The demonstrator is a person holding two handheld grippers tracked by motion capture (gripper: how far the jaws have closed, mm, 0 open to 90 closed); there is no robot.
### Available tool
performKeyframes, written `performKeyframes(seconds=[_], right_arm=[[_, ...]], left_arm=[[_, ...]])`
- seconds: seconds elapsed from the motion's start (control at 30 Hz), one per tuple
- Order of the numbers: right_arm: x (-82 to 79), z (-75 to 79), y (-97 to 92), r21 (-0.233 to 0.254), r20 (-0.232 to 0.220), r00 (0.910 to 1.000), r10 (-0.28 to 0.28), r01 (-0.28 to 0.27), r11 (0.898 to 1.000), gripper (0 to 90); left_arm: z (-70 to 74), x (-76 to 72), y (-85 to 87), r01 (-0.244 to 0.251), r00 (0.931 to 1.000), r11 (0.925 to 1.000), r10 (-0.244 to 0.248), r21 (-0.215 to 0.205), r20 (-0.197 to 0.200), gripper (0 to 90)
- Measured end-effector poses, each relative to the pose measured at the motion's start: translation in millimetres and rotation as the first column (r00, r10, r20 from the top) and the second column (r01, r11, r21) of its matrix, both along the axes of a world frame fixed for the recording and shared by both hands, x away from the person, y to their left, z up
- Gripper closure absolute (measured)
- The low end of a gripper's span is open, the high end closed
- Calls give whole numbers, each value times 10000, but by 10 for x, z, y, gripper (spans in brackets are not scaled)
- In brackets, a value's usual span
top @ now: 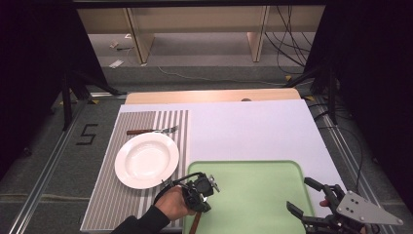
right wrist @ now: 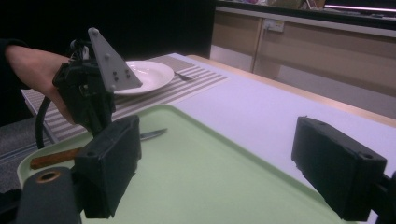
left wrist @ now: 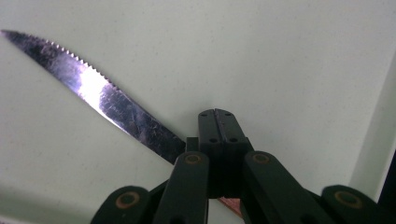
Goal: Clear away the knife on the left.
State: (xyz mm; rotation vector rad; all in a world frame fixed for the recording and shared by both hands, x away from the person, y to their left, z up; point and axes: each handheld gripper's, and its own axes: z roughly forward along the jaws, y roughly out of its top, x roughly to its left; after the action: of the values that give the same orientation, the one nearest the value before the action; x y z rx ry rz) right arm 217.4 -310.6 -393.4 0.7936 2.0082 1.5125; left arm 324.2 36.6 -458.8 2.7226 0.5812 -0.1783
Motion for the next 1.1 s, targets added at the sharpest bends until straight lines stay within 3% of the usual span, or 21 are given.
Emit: performKeyframes(seconds=[0.53, 0.77, 0.9, 0.97, 1.1], right_arm=[[-5, 0, 4, -17, 0, 10000, 19, -19, 10000, 169], [-4, 0, 4, -50, 8, 10000, 34, -33, 10000, 169], [-4, 0, 4, -44, 3, 10000, 32, -32, 10000, 169], [-4, 0, 5, -53, 9, 10000, 46, -46, 10000, 169], [-4, 0, 5, -51, 6, 10000, 46, -46, 10000, 169]], left_arm=[[-4, 40, 220, -305, 9994, 9995, 306, 60, -141, 898], [16, 55, 273, -446, 9990, 9985, 446, -308, -5, 884], [34, 52, 284, -463, 9985, 9972, 478, -585, 257, 822], [60, 58, 302, -480, 9976, 9927, 533, -1107, 452, 734], [72, 70, 319, -688, 9943, 9886, 789, -1337, 720, 585]])
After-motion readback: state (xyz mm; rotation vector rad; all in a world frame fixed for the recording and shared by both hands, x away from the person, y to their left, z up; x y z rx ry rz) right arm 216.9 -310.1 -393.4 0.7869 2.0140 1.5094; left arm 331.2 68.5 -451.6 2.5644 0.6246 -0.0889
